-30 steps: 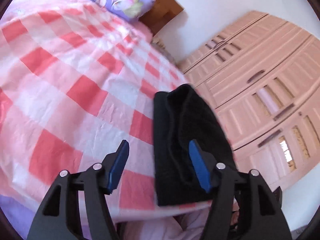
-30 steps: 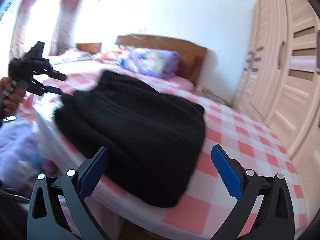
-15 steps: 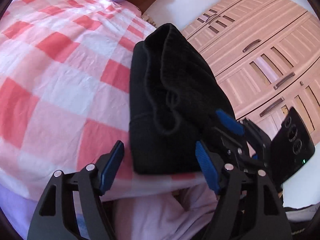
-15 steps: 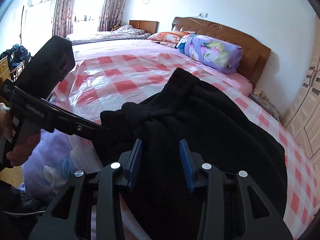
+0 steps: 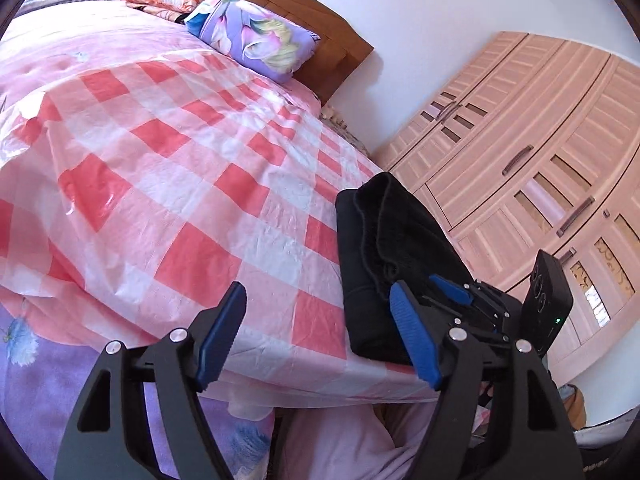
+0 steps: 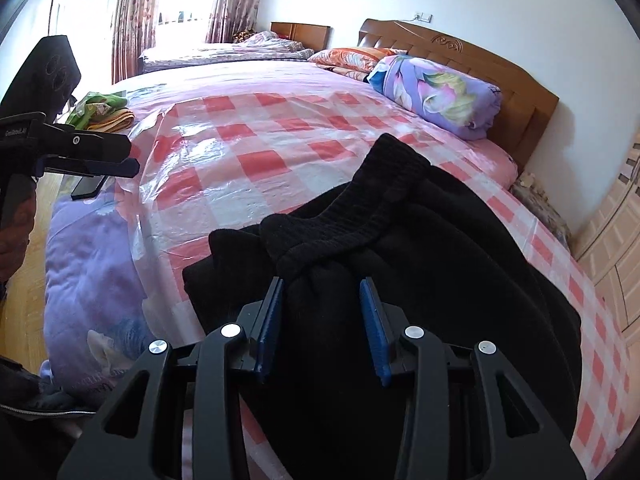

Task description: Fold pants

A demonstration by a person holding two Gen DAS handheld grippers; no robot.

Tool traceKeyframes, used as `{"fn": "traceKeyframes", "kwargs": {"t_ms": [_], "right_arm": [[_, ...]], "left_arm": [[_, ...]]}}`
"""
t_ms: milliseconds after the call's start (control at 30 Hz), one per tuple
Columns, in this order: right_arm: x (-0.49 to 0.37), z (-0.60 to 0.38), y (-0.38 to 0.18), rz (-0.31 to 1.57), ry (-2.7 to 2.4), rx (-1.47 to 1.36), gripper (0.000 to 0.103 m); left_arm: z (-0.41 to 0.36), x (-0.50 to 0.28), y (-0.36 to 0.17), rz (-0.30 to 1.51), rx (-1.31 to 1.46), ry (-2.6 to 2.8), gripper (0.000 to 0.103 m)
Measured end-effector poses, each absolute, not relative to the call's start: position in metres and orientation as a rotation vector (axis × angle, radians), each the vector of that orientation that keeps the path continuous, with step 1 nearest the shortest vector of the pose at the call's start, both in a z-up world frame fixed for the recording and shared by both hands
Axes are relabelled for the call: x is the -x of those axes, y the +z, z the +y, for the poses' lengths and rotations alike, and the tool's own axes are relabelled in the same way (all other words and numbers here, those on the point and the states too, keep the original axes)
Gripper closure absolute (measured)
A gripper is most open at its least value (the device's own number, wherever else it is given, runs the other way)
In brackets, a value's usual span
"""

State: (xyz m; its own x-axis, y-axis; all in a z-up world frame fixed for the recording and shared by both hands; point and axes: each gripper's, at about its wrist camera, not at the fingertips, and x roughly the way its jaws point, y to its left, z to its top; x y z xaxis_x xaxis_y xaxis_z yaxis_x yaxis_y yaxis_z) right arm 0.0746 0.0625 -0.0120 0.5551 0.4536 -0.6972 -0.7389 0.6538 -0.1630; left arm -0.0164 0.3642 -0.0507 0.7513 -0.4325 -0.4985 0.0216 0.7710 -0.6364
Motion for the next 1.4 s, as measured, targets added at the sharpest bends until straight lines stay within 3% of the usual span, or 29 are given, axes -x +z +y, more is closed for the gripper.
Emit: {"fn": "traceKeyframes", "kwargs": {"t_ms": [267, 333, 400, 533, 733, 867, 933, 1000, 1067, 1233, 1400], "right_arm": [[-0.079, 0.059, -0.014, 0.71, 0.736, 0.433, 0.065], [-0.079, 0.055, -0.011, 0.692, 0.758, 0.387, 0.086], [-0.079, 0.044, 0.008, 0.664, 0.797, 0.26, 0.088], [-0.066, 0.038, 0.039, 0.573, 0.835, 0.264, 0.088], [-0.051, 0.047, -0.008, 0.647, 0.89, 0.353, 0.088], [-0.046, 0.047, 0.0, 0.609, 0.876, 0.345, 0.088], [-0.04, 0.05, 0.003, 0.588, 0.87, 0.366, 0.088], [-0.036, 0.053, -0.005, 0.588, 0.857, 0.375, 0.088], [-0.028, 0.054, -0.014, 0.553, 0.838, 0.397, 0.088], [-0.023, 0.053, -0.019, 0.523, 0.821, 0.412, 0.088], [-0.019, 0.05, -0.019, 0.513, 0.834, 0.393, 0.087]], "left_arm": [[0.358, 0.011, -0.058, 0.707, 0.662, -0.284, 0.028], [0.356, 0.011, -0.058, 0.709, 0.662, -0.281, 0.028], [0.356, 0.011, -0.057, 0.709, 0.658, -0.279, 0.028], [0.356, 0.014, -0.048, 0.683, 0.65, -0.278, 0.027], [0.344, 0.01, -0.029, 0.656, 0.623, -0.305, 0.025], [0.314, -0.006, -0.004, 0.645, 0.551, -0.392, 0.023], [0.29, -0.02, 0.014, 0.629, 0.505, -0.467, 0.019], [0.266, -0.035, 0.03, 0.619, 0.451, -0.536, 0.007], [0.238, -0.058, 0.035, 0.647, 0.378, -0.597, 0.004], [0.191, -0.134, 0.004, 0.853, 0.336, -0.663, 0.004], [0.191, -0.157, -0.034, 0.984, 0.371, -0.659, 0.004]]}}
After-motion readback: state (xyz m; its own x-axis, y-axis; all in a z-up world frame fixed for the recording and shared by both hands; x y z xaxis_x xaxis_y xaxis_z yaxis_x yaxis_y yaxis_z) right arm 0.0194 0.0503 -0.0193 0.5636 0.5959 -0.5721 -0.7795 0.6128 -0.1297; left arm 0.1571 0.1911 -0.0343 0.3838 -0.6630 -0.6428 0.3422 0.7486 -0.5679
